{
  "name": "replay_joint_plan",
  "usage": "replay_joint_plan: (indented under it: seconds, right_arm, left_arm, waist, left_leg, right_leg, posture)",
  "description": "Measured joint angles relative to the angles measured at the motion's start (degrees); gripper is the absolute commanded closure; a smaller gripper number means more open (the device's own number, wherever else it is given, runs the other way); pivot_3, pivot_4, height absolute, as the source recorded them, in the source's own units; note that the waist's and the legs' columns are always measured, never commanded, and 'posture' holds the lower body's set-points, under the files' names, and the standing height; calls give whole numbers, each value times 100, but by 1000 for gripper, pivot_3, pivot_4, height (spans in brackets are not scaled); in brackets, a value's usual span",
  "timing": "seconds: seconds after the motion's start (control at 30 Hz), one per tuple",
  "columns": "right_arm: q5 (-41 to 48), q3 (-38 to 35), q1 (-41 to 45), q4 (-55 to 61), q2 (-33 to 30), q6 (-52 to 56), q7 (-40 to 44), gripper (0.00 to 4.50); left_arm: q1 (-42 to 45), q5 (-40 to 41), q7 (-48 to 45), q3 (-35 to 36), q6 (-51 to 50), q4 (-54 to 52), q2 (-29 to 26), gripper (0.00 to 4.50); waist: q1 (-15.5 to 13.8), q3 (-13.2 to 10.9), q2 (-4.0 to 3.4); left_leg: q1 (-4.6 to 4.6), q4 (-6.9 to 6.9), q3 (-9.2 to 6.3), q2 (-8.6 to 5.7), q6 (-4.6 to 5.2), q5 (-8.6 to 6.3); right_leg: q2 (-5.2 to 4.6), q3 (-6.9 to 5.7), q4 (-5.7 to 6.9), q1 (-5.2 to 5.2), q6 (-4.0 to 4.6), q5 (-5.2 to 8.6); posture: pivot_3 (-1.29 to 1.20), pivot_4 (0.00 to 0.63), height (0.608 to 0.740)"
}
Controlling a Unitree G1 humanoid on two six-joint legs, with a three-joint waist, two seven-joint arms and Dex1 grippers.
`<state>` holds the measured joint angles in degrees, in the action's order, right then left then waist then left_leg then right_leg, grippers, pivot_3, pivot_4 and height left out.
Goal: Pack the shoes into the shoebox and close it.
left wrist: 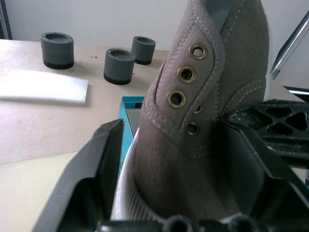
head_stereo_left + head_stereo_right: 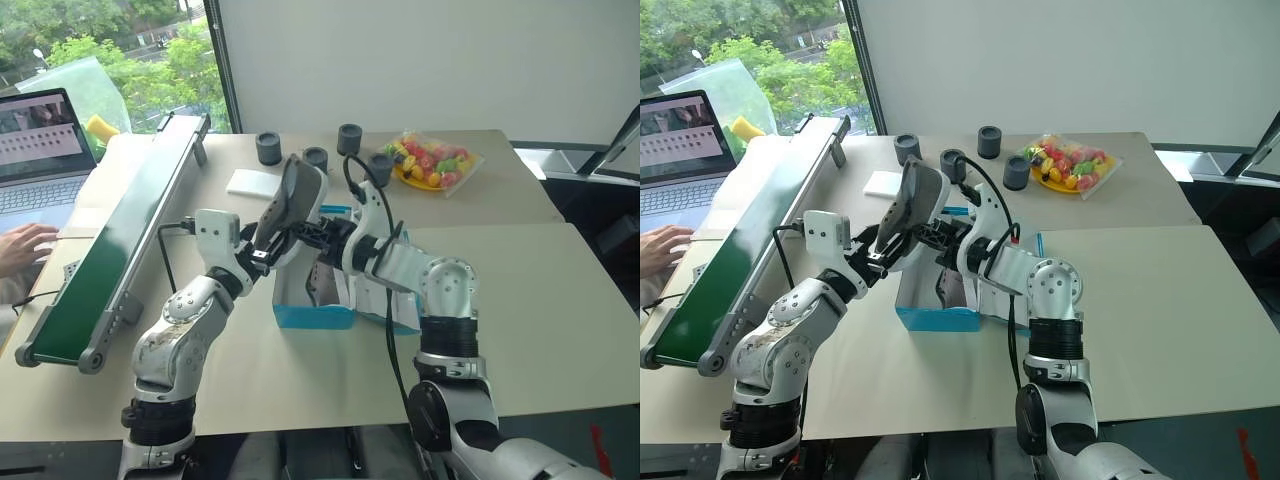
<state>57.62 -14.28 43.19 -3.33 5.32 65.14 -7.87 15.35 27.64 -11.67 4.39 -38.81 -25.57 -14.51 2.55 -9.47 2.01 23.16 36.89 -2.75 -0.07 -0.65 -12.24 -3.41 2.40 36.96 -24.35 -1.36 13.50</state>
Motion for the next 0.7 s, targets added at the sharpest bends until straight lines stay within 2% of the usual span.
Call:
replay_joint_plan:
  seconds: [0.07,0.23,0.37,0.47,0.53,0.7]
  right_arm:
    - [-1,-11,3,-59,-3,-70,-21,4150]
    - [-73,-235,312,-416,-58,-384,-106,4150]
    - [-125,-122,753,-607,-491,-101,7,4150]
    - [-93,-140,1172,-986,-921,669,38,4150]
    - [-75,-146,1678,-1567,-1163,1616,36,4150]
    - [-243,41,2657,-2872,-1699,2644,158,4150]
  left_arm:
    - [-141,95,-94,33,-34,-147,-142,1122]
    - [-1300,537,-796,637,-246,-949,-1093,1122]
    - [-2274,564,-1721,1325,93,-1011,-2042,1122]
    - [-2556,452,-2395,1629,456,-819,-2551,1122]
    - [-2530,382,-2896,1660,800,-575,-2861,1122]
    - [-2248,208,-3481,1491,1278,-180,-3070,1122]
  waist:
    - [15,0,0]
    - [65,-14,-21]
    - [110,-21,-32]
    - [30,-24,-36]
    - [18,-25,-38]
    - [6,-34,-47]
  left_leg:
    - [-1,0,1,2,0,0]
    - [-2,-2,2,3,0,0]
    - [-4,-4,4,5,0,0]
    - [-4,-3,4,3,1,0]
    - [-3,-5,5,5,1,0]
    - [9,-9,8,3,2,0]
  right_leg:
    - [1,1,1,-1,0,0]
    - [2,4,3,-5,1,0]
    - [3,1,-5,-3,3,2]
    - [2,-3,-14,1,3,2]
    - [5,-3,-15,-1,6,2]
    - [2,-4,-23,-7,7,3]
  posture:
    - [0,150,736]
    - [0,150,736]
    - [0,150,736]
    - [0,150,736]
    - [0,150,736]
    - [0,150,736]
